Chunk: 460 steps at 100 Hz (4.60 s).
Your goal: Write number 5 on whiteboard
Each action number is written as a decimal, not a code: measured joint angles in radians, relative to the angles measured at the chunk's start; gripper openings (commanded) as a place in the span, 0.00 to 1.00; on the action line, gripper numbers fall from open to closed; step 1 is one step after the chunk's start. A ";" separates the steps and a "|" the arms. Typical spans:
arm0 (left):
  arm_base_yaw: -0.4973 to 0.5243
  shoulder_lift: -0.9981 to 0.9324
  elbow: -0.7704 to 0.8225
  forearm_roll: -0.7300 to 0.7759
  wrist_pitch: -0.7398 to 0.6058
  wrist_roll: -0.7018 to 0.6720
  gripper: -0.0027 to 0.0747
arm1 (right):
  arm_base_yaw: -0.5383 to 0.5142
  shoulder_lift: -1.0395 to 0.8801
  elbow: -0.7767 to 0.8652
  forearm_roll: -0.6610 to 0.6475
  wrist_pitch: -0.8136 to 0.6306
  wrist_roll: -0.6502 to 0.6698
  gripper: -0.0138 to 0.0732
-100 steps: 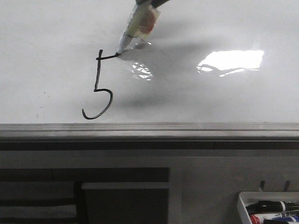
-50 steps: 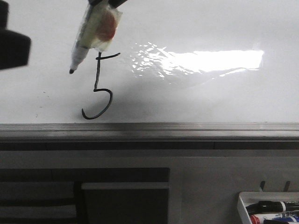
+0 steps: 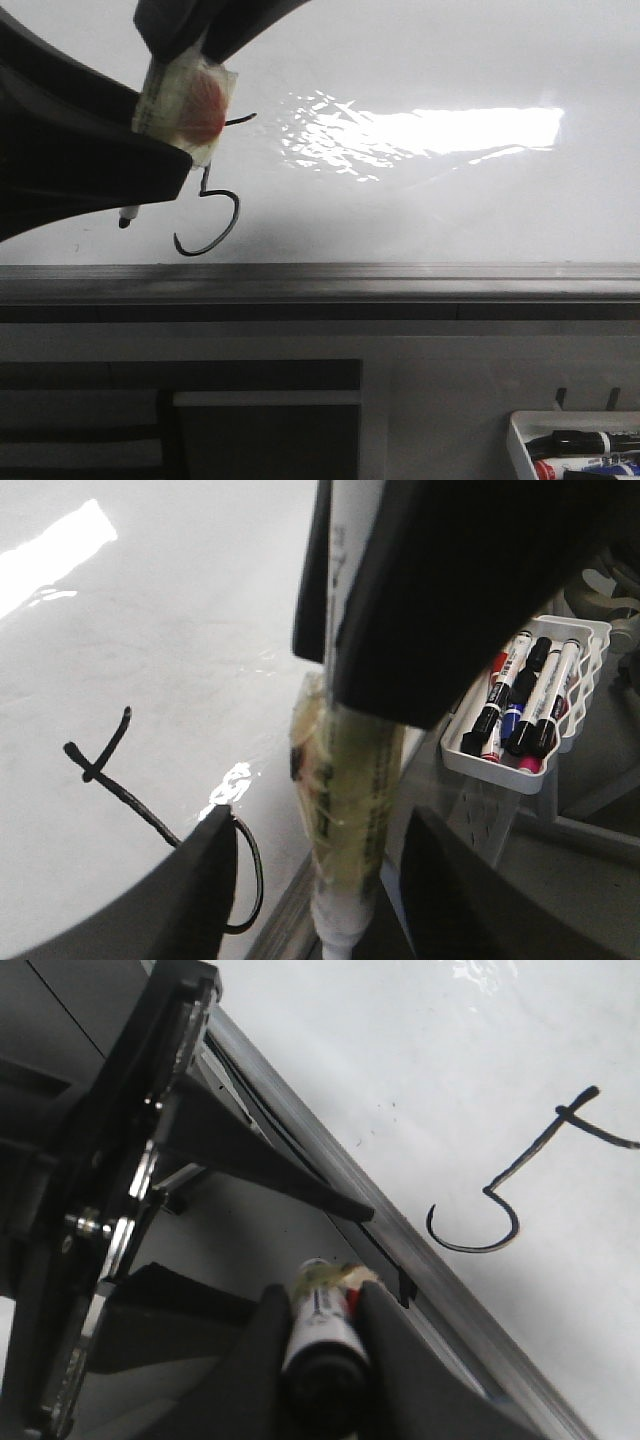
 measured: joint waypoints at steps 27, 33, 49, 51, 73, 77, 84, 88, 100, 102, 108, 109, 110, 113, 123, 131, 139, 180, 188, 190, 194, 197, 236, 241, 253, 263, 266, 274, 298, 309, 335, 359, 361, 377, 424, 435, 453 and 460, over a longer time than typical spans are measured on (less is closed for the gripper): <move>0.000 0.003 0.000 -0.001 0.000 0.000 0.01 | 0.000 0.000 0.000 0.000 -0.010 -0.003 0.09; 0.000 0.004 0.000 -0.001 0.000 0.000 0.01 | 0.000 0.000 0.000 0.000 -0.010 -0.003 0.09; 0.000 0.004 0.000 -0.001 0.000 0.000 0.01 | 0.000 0.000 0.000 0.000 -0.010 -0.003 0.21; 0.000 0.004 0.000 -0.001 0.000 0.000 0.01 | 0.000 0.000 0.000 0.000 -0.010 -0.003 0.24; -0.002 0.004 -0.002 -0.219 0.036 0.000 0.01 | -0.023 -0.004 0.000 0.002 -0.040 -0.003 0.75; -0.002 0.004 -0.002 -0.303 0.066 0.000 0.01 | -0.037 -0.011 0.000 0.000 -0.041 -0.003 0.75; -0.002 0.004 -0.002 -0.484 0.125 0.000 0.01 | -0.060 -0.023 0.000 -0.004 -0.041 -0.003 0.75; 0.002 0.004 -0.002 -0.587 0.158 0.000 0.01 | -0.073 -0.030 0.000 -0.004 -0.032 -0.003 0.75; 0.028 0.017 -0.014 -0.826 0.263 -0.001 0.01 | -0.090 -0.056 0.000 -0.008 0.003 -0.001 0.75; 0.036 0.022 -0.016 -0.854 0.269 -0.001 0.01 | -0.092 -0.059 0.000 -0.008 0.009 -0.001 0.75; 0.065 0.040 -0.023 -0.909 0.281 -0.002 0.01 | -0.092 -0.068 0.000 -0.008 0.018 -0.001 0.75; 0.068 0.045 -0.023 -0.913 0.283 -0.002 0.01 | -0.092 -0.068 0.000 -0.008 0.020 -0.001 0.75; 0.075 0.047 -0.026 -0.917 0.285 -0.002 0.01 | -0.092 -0.068 0.000 -0.008 0.020 -0.001 0.75; 0.088 0.057 -0.031 -0.931 0.290 -0.002 0.01 | -0.092 -0.069 0.000 -0.008 0.027 -0.001 0.75; 0.118 0.092 -0.058 -0.939 0.296 -0.002 0.01 | -0.092 -0.069 0.000 -0.010 0.039 -0.001 0.75; 0.122 0.120 -0.085 -0.918 0.299 -0.003 0.01 | -0.092 -0.070 0.000 -0.010 0.044 -0.001 0.75; 0.122 0.154 -0.111 -0.898 0.299 -0.003 0.01 | -0.092 -0.070 0.000 -0.010 0.044 -0.001 0.75; 0.122 0.226 -0.162 -0.877 0.314 -0.003 0.50 | -0.092 -0.070 0.000 0.003 0.060 -0.003 0.75; 0.122 0.226 -0.164 -0.877 0.312 -0.003 0.50 | -0.092 -0.070 0.000 0.004 0.060 -0.003 0.75; 0.122 0.226 -0.164 -0.877 0.312 -0.003 0.50 | -0.092 -0.070 0.000 0.004 0.060 -0.003 0.75; 0.122 0.224 -0.164 -0.877 0.311 -0.003 0.50 | -0.092 -0.070 0.000 0.004 0.060 -0.003 0.75; 0.122 0.219 -0.165 -0.877 0.311 -0.003 0.50 | -0.092 -0.070 0.000 0.004 0.060 -0.003 0.75; 0.122 -0.021 -0.161 -0.800 0.461 -0.003 0.30 | -0.092 -0.090 0.013 0.000 0.051 -0.001 0.09; 0.122 -0.075 -0.160 -0.789 0.494 -0.003 0.16 | -0.092 -0.107 0.033 -0.003 0.029 -0.001 0.09; 0.122 -0.219 -0.142 -0.747 0.540 -0.003 0.01 | -0.092 -0.174 0.122 -0.004 -0.069 -0.001 0.09; 0.122 -0.357 -0.114 -0.706 0.543 -0.003 0.01 | -0.092 -0.264 0.232 -0.007 -0.188 -0.001 0.09; 0.122 -0.397 -0.104 -0.693 0.535 -0.003 0.01 | -0.092 -0.304 0.279 -0.009 -0.225 -0.001 0.09; 0.122 -0.503 -0.062 -0.649 0.506 -0.001 0.01 | -0.092 -0.403 0.390 -0.026 -0.333 -0.001 0.09; 0.122 -0.797 0.131 -0.580 0.420 -0.001 0.01 | -0.092 -0.757 0.753 -0.086 -0.600 -0.001 0.09; 0.122 -0.872 0.206 -0.559 0.417 -0.001 0.01 | -0.092 -0.919 0.884 -0.089 -0.615 -0.003 0.09; 0.122 -0.891 0.242 -0.555 0.412 -0.001 0.01 | -0.092 -1.141 1.048 -0.089 -0.617 -0.003 0.09; 0.122 -0.891 0.244 -0.555 0.412 -0.001 0.01 | -0.092 -1.157 1.093 -0.091 -0.617 -0.003 0.09; 0.122 -0.891 0.244 -0.555 0.412 -0.001 0.01 | -0.092 -1.157 1.093 -0.091 -0.615 -0.003 0.09; 0.122 -0.891 0.244 -0.555 0.412 -0.001 0.01 | -0.092 -1.157 1.093 -0.091 -0.613 -0.003 0.09; 0.157 -0.891 0.244 -0.582 0.455 -0.001 0.01 | -0.092 -1.157 1.093 -0.091 -0.613 -0.003 0.09; 0.231 -0.891 0.244 -0.567 0.482 -0.001 0.01 | -0.092 -1.157 1.093 -0.091 -0.613 -0.003 0.09; 0.395 -0.891 0.251 -0.562 0.487 -0.001 0.01 | -0.092 -1.157 1.093 -0.091 -0.613 -0.003 0.09; 0.456 -0.899 0.270 -0.562 0.487 -0.001 0.01 | -0.092 -1.157 1.093 -0.091 -0.613 -0.003 0.09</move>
